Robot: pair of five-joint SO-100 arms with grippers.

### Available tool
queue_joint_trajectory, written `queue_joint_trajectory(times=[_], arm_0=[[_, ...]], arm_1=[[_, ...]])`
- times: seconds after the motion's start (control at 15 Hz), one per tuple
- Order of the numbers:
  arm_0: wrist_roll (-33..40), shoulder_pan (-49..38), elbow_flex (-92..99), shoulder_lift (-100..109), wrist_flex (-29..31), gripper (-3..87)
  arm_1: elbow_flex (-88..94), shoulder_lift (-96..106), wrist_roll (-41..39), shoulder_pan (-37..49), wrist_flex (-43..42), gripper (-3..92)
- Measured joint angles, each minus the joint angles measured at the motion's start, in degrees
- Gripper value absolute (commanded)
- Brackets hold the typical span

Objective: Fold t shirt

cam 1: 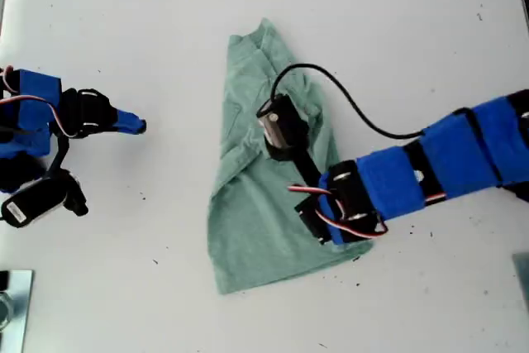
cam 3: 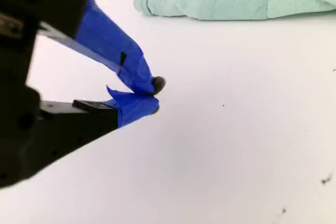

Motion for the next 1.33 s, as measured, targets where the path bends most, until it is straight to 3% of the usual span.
queue_joint_trajectory(times=[0.07,0.27,0.53,0.6,0.67,0.73,1.0,1.2,1.33], arm_0=[[0.0,0.0,0.0,0.0,0.0,-0.2],[0.0,0.4,0.0,0.0,0.0,-0.2],[0.0,0.6,0.0,0.0,0.0,-0.2],[0.0,0.6,0.0,0.2,0.0,-0.2],[0.0,0.6,0.0,0.4,0.0,-0.2],[0.0,0.6,0.0,0.4,0.0,-0.2],[0.0,0.6,1.3,3.1,0.4,-0.2],[-2.1,2.3,2.0,7.7,2.9,-0.3],[-8.8,8.2,-7.1,-1.1,6.3,-0.3]], arm_1=[[0.0,-2.3,-0.6,0.0,-3.3,25.2],[-3.6,-1.5,-2.9,-1.3,-1.2,25.2],[-3.3,22.4,-5.7,-0.6,7.8,25.1],[2.2,29.6,-5.6,0.9,10.8,24.4],[11.6,36.6,-5.6,3.3,11.3,17.1],[24.3,44.5,-5.8,6.4,7.6,10.3],[80.2,67.5,-8.3,19.2,-14.8,2.4],[91.7,69.6,-12.9,27.9,-22.5,2.4],[91.3,66.9,-15.6,30.1,-25.2,2.4]])
